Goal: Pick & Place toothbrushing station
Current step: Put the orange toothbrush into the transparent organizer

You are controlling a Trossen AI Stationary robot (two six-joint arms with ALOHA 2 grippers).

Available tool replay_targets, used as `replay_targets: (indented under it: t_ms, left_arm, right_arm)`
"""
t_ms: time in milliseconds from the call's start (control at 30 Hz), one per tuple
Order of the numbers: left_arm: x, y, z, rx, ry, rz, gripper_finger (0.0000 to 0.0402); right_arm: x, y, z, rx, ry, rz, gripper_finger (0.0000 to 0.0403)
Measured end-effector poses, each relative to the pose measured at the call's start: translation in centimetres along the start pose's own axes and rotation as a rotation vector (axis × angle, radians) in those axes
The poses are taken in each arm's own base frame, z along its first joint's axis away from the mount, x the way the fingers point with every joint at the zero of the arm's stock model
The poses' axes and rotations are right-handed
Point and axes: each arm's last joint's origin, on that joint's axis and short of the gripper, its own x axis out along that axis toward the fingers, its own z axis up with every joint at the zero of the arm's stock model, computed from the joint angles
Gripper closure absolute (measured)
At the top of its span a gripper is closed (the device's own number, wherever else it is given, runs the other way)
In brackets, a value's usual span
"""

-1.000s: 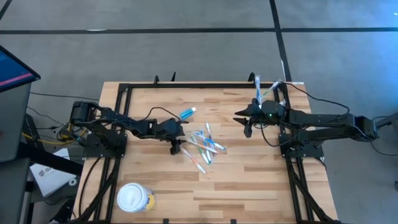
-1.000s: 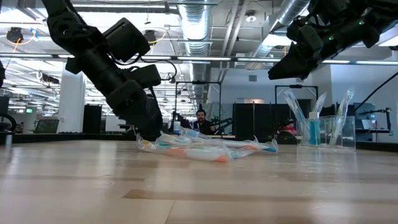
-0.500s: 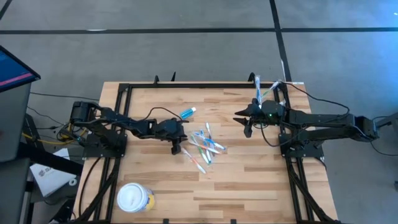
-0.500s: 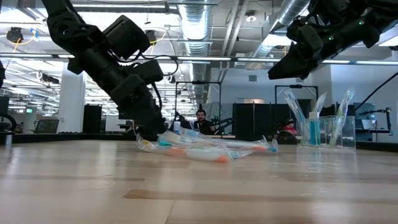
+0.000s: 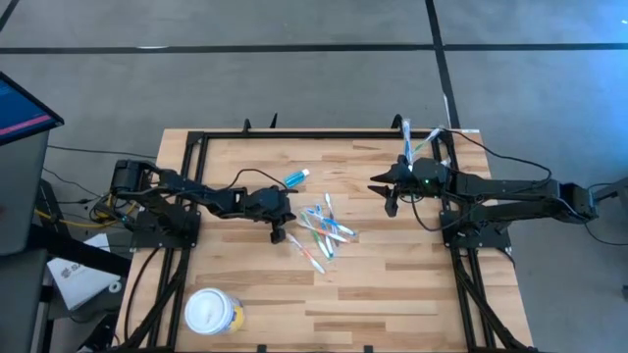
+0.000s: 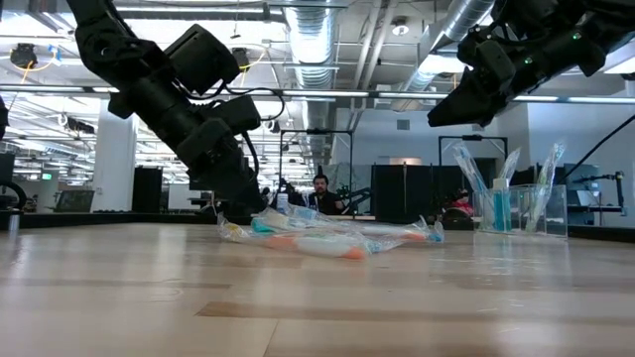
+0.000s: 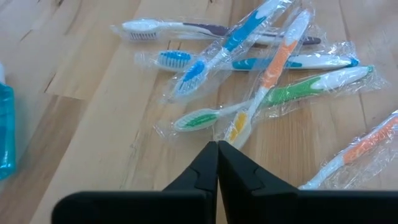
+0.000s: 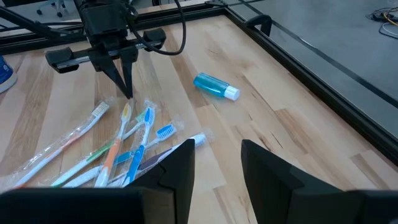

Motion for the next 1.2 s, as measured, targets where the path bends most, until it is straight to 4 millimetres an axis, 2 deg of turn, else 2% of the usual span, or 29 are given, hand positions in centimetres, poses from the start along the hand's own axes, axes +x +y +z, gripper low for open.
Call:
replay_targets:
  t_ms: [233,433,600,767,1033,1200]
  left_arm:
    - [-2.0,-0.9,1.7,0.013,-0.103,-0.039,0.0401]
    - [-4.7,-2.0,3.4,0.03,-0.23,-0.068,0.0401]
    - [-6.1,-2.5,4.0,0.053,-0.292,-0.072,0.0401]
    - [-6.7,-2.8,5.0,0.049,-0.349,-0.081,0.0401]
    - [-7.3,-3.3,8.7,0.102,-0.447,-0.075,0.0401]
    - [-7.0,-3.7,10.7,0.115,-0.476,-0.072,0.0401]
  right_arm:
    - [0.0,0.2,0.0,-0.005,0.001,0.013,0.0281]
    - [-0.1,1.3,0.1,-0.045,-0.011,0.107,0.0281]
    - [-0.3,2.3,0.6,-0.067,-0.077,0.171,0.0281]
    - [-0.4,3.1,0.9,-0.092,-0.117,0.209,0.0281]
    - [-0.6,3.9,0.8,-0.111,-0.119,0.249,0.0281]
    - [-0.7,4.2,1.0,-0.113,-0.14,0.258,0.0281]
